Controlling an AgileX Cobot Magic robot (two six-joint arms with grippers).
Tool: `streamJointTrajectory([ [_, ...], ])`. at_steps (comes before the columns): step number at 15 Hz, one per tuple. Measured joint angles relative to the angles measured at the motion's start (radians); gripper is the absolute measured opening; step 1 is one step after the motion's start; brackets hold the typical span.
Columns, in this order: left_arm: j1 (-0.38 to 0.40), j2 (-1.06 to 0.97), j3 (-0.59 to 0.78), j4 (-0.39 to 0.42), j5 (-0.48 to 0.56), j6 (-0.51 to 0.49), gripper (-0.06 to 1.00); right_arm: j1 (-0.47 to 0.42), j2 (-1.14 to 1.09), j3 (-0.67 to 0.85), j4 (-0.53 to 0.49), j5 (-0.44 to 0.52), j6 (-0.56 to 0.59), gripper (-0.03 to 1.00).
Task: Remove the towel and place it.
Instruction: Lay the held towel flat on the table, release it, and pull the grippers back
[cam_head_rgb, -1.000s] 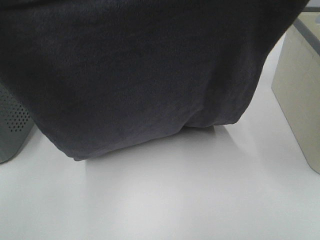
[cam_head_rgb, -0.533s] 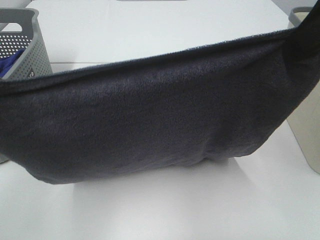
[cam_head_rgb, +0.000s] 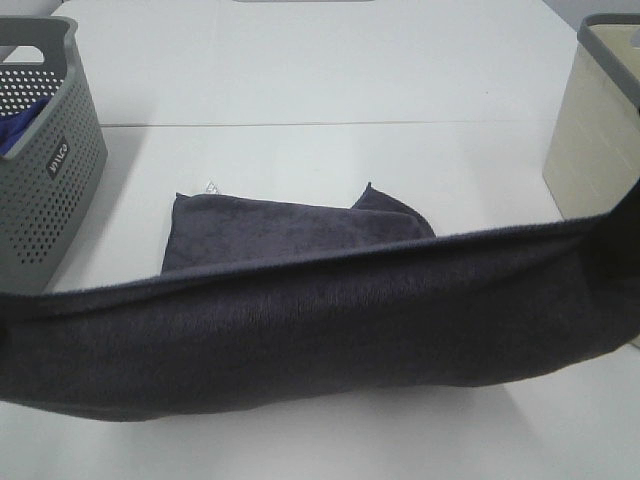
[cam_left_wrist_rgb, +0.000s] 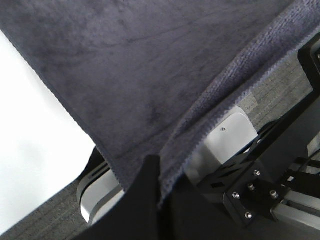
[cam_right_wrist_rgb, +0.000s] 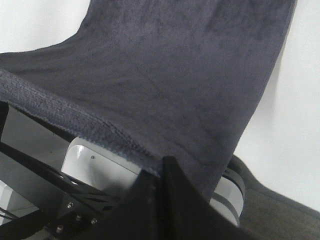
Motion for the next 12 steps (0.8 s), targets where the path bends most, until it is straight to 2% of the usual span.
streamJointTrajectory([
  [3, -0.011, 0.000, 0.077, -0.037, 0.001, -0.011, 0.00, 0.000, 0.000, 0.092, 0.016, -0.003, 0.007, 0.02],
  [5, -0.054, 0.000, 0.148, -0.058, -0.001, -0.047, 0.00, 0.000, 0.000, 0.161, 0.031, -0.004, 0.008, 0.02],
  [8, -0.136, -0.003, 0.225, -0.090, -0.008, -0.135, 0.00, -0.002, 0.000, 0.227, 0.048, -0.001, 0.017, 0.02],
  [12, -0.152, -0.003, 0.232, -0.088, -0.009, -0.256, 0.00, -0.004, 0.063, 0.305, 0.070, 0.000, 0.013, 0.02],
])
